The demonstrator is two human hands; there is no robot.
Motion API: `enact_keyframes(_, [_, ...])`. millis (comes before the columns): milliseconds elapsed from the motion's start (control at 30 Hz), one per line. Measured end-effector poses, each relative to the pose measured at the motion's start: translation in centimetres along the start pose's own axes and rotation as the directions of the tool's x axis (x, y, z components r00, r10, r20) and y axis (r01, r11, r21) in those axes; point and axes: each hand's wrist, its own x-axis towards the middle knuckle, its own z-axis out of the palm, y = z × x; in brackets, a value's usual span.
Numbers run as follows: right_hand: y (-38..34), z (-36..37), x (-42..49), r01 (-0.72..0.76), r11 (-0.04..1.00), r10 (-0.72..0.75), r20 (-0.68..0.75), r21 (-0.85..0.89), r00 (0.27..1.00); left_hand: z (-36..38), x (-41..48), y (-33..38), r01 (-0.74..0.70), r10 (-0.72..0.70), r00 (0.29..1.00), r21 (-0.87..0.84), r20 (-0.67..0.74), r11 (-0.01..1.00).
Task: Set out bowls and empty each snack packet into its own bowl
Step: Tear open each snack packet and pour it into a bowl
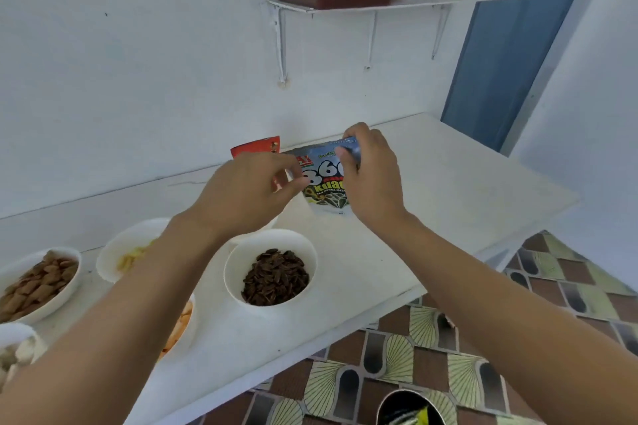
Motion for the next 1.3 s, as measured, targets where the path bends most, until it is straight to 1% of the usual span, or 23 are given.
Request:
enact_keyframes(200, [4.6, -5.7, -2.8, -0.002, 0.999, 0.0, -0.044, -0.051, 0.999, 3.8, -0.7, 6.6, -0.053, 0.053, 0.998, -0.02, -0.018, 0.998])
enact_keyframes(300, [7.7, -9.3, -4.9, 0.002, 0.999, -0.003, -0.022, -0.034, 1.0, 7.0, -1.9, 10.5, -0.047, 0.047, 0.999, -0.048, 0.005, 0.998])
enact_keyframes(433, [12.5, -13.4, -7.8, -0.013, 0.999, 0.017, 0.073, -0.048, 0.997, 11.8, -3.9, 15.8, 0.043, -0.037, 0.997, -0.087, 0.071, 0.995])
enact_keyframes(533, [15.8, -15.4, -10.6, -0.033, 0.999, 0.035, 0.149, -0.02, 0.988, 15.2, -5.5, 18.9, 0.099, -0.089, 0.991, -0.103, 0.096, 0.99])
enact_keyframes(667, [19.1, -16.8, -15.0, -0.1, 0.995, 0.092, 0.251, 0.019, 0.964, 19.0, -7.9, 21.7, 0.156, -0.138, 0.977, -0.107, 0.162, 0.982])
enact_keyframes(800, [22.0, -16.3, -19.3, -0.164, 0.984, 0.13, 0.367, 0.064, 0.921, 23.0, -10.6, 22.6, 0.199, -0.179, 0.966, -0.091, 0.189, 0.976])
enact_keyframes(867, [23.8, -15.5, -21.8, -0.218, 0.97, 0.152, 0.436, 0.107, 0.887, 25.3, -12.0, 22.3, 0.216, -0.193, 0.959, -0.095, 0.207, 0.972])
enact_keyframes(967, [27.2, -13.7, -26.0, -0.28, 0.952, 0.187, 0.496, 0.121, 0.848, 29.6, -14.0, 21.1, 0.233, -0.205, 0.949, -0.093, 0.24, 0.968])
enact_keyframes(1100, [32.2, -10.3, -32.3, -0.375, 0.918, 0.244, 0.558, 0.132, 0.793, 37.5, -17.2, 19.3, 0.257, -0.223, 0.935, -0.092, 0.276, 0.962])
enact_keyframes(1200, [36.2, -7.2, -37.5, -0.41, 0.904, 0.266, 0.592, 0.12, 0.761, 44.3, -20.4, 17.9, 0.29, -0.247, 0.911, -0.087, 0.331, 0.953])
enact_keyframes(1300, [40.5, -3.6, -42.7, -0.436, 0.895, 0.296, 0.605, 0.095, 0.739, 51.4, -23.2, 15.6, 0.304, -0.242, 0.89, -0.108, 0.387, 0.947])
